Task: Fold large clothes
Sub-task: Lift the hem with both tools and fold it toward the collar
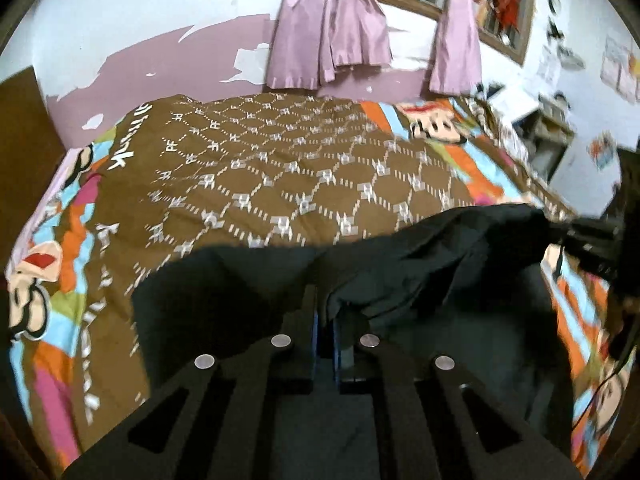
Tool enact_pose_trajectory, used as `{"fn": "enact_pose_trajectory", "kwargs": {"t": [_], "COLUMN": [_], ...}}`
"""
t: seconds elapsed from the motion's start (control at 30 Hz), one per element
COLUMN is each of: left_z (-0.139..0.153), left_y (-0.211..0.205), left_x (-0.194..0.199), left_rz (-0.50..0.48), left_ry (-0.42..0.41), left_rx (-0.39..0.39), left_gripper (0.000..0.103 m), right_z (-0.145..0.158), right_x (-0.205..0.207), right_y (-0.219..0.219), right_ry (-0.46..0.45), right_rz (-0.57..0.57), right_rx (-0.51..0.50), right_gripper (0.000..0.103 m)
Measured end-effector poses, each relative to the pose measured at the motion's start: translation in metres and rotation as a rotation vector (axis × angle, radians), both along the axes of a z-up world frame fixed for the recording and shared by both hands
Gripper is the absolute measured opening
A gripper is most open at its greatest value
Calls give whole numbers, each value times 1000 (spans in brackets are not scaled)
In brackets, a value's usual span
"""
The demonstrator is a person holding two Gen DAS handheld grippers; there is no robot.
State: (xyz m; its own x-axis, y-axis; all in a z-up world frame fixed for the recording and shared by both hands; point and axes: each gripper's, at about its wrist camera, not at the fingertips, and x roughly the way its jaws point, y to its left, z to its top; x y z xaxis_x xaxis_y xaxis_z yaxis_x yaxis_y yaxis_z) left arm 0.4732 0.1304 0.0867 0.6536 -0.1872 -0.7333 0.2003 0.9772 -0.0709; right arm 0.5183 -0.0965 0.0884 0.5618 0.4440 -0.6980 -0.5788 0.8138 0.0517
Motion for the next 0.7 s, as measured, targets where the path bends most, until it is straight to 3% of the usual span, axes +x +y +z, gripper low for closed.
{"fn": "enact_pose_trajectory", "kwargs": {"t": [0.23, 0.4, 0.53, 0.7], "left_z": [-42, -72, -98, -117], "left_y": [-15, -25, -19, -20], "left_x": [-48, -47, -36, -41], "left_rz": [-14, -31, -37, -47], "left_ry": [45, 37, 39, 5], "left_rx": [6, 54, 43, 76], "left_gripper": [3, 3, 3, 3], "right_z": [-47, -87, -109, -132], "right_x": [-52, -45, -31, -35], "right_y": [-6, -10, -7, 0], "right_ry": [-14, 20, 64, 26], "right_rz": [29, -21, -32, -42], "right_rx": [-46, -32, -28, -62], "right_gripper": [5, 5, 6, 6]}}
